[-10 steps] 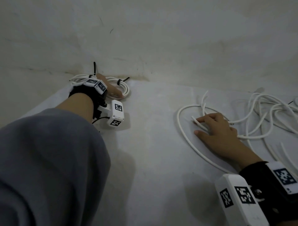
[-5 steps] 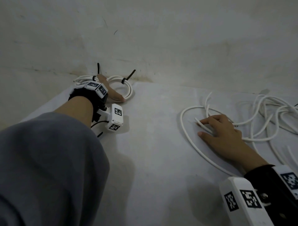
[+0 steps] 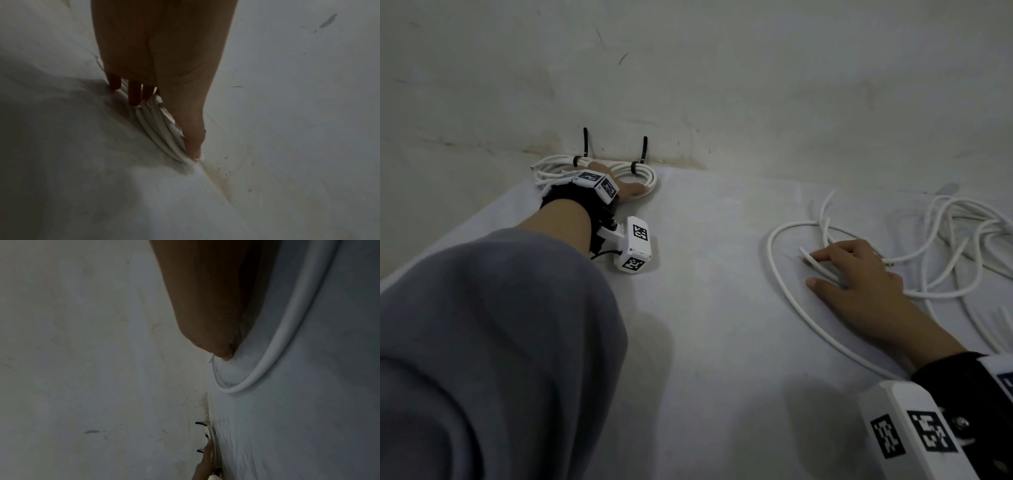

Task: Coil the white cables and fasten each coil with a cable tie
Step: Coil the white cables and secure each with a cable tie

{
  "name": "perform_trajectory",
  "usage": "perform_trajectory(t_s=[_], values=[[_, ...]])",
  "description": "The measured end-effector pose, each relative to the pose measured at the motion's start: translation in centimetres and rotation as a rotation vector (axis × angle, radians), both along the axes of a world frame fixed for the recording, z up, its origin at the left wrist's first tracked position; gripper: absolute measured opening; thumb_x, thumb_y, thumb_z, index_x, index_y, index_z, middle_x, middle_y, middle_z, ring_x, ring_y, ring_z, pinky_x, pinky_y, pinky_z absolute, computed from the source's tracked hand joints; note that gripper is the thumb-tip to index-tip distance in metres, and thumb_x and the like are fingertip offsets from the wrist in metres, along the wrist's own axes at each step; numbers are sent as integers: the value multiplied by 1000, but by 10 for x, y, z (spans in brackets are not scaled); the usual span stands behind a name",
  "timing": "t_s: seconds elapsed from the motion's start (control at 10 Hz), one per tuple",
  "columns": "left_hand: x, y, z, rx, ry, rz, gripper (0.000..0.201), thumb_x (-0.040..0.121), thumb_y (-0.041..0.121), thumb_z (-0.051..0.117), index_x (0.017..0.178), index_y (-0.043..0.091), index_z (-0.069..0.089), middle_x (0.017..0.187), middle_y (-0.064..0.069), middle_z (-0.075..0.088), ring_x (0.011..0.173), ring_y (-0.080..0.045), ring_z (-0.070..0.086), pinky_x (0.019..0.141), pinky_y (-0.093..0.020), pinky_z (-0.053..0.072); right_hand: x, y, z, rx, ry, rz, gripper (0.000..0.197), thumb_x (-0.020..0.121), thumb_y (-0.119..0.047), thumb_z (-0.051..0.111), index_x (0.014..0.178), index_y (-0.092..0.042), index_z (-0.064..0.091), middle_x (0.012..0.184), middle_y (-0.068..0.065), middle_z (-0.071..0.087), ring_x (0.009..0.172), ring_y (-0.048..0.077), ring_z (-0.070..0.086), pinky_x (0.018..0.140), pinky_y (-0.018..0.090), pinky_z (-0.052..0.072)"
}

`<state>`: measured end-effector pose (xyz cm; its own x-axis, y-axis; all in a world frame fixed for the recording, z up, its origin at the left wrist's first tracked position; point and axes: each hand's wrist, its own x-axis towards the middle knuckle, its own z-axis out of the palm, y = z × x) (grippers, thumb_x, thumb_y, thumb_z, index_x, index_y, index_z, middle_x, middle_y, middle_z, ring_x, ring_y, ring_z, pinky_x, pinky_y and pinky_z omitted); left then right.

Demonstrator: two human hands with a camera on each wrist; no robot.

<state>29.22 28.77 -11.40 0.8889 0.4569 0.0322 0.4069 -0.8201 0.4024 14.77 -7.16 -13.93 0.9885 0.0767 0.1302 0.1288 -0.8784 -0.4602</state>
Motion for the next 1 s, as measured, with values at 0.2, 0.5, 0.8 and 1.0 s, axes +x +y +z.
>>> perform_trajectory(t_s=[0.2,0.5,0.8,1.0], values=[[6,-4,0,-62,33,-21,83,72,63,67,122,-2,55,124,-24,58,113,-37,57,93,-43,47,0,0,-1,6,-9,0,29,85,-31,64,113,-35,59,112,-12,36,120,18,41,103,43,28],[-2,-3,11,2,-8,-166,61,88,32,59,142,16,36,136,-19,47,116,-35,54,94,-41,45,1,0,-2,4,-8,1,29,86,-31,64,115,-33,59,117,-8,40,121,18,39,102,41,26],[-23,-53,55,-15,-183,-125,54,83,35,64,128,9,51,132,-18,50,118,-36,51,98,-42,42,3,-1,-4,91,-29,-15,27,85,-25,66,112,-23,62,124,5,48,117,24,47,98,36,33],[-67,-122,85,-71,-154,-478,36,88,26,64,118,5,63,122,-13,61,113,-28,56,89,-31,42,-10,-11,30,265,-230,-35,14,85,-12,66,99,-10,66,106,7,51,92,15,53,73,12,30]])
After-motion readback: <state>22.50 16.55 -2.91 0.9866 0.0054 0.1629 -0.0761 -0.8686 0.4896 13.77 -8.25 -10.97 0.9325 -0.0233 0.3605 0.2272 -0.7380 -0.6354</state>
